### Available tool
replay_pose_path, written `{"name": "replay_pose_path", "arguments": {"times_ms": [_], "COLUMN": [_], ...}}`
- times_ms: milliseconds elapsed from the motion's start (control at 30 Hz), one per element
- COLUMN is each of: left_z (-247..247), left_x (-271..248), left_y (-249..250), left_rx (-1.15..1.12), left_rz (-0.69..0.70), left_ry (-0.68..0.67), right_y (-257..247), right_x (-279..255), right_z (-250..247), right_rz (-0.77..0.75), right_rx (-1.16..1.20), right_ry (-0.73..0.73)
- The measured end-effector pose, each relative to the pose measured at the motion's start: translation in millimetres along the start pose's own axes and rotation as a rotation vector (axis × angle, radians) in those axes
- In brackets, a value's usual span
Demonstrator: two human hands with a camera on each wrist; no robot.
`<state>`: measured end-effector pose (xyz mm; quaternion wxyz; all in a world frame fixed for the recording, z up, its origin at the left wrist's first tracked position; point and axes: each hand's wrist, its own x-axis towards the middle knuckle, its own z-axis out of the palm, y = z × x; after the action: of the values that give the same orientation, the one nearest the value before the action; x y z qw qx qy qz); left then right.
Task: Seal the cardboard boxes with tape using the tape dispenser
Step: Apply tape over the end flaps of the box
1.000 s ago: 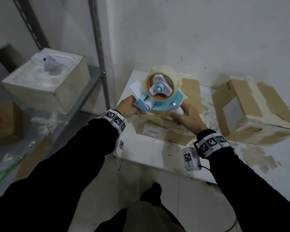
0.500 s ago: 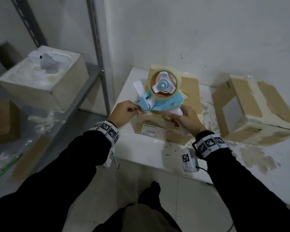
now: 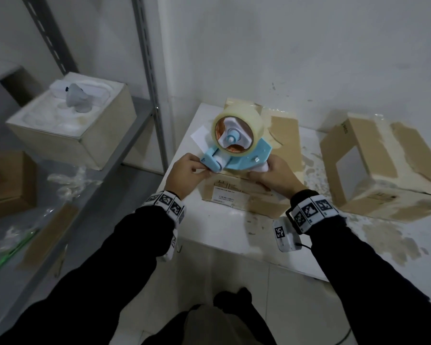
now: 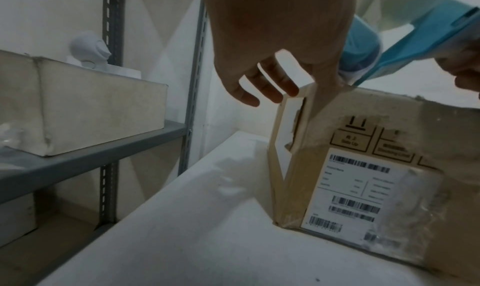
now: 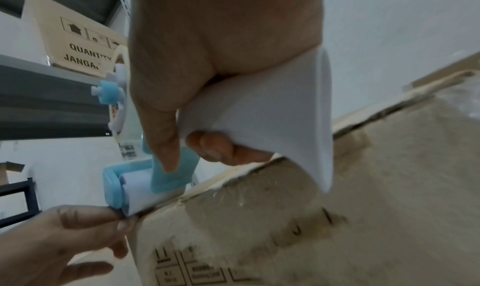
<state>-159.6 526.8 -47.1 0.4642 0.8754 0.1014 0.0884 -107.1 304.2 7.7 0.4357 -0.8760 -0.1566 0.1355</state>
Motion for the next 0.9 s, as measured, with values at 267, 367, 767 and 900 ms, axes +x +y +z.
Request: {"name": "replay_pose_path", "arguments": {"times_ms": [267, 367, 767, 900], "left_z": [10, 14, 27, 39], "left_x": [0, 0, -6, -15], "left_y": [-7, -6, 32, 33], "left_rx": [0.117, 0.155, 0.459, 0.501], "left_rz": [-0.022, 0.001, 0.168, 0.311], "left_ry": [0.07, 0.055, 0.13, 0.228], "right_y": [-4, 1, 35, 36], "right_x": [-7, -10, -12, -9], "right_z": [-14, -20, -46, -47], "right_rz": [-0.065, -0.075, -0.02, 0.012], "right_rx": [-0.219, -0.27, -0.159, -0.088], "right_ry": [0.01, 0.014, -0.027, -0.032]}}
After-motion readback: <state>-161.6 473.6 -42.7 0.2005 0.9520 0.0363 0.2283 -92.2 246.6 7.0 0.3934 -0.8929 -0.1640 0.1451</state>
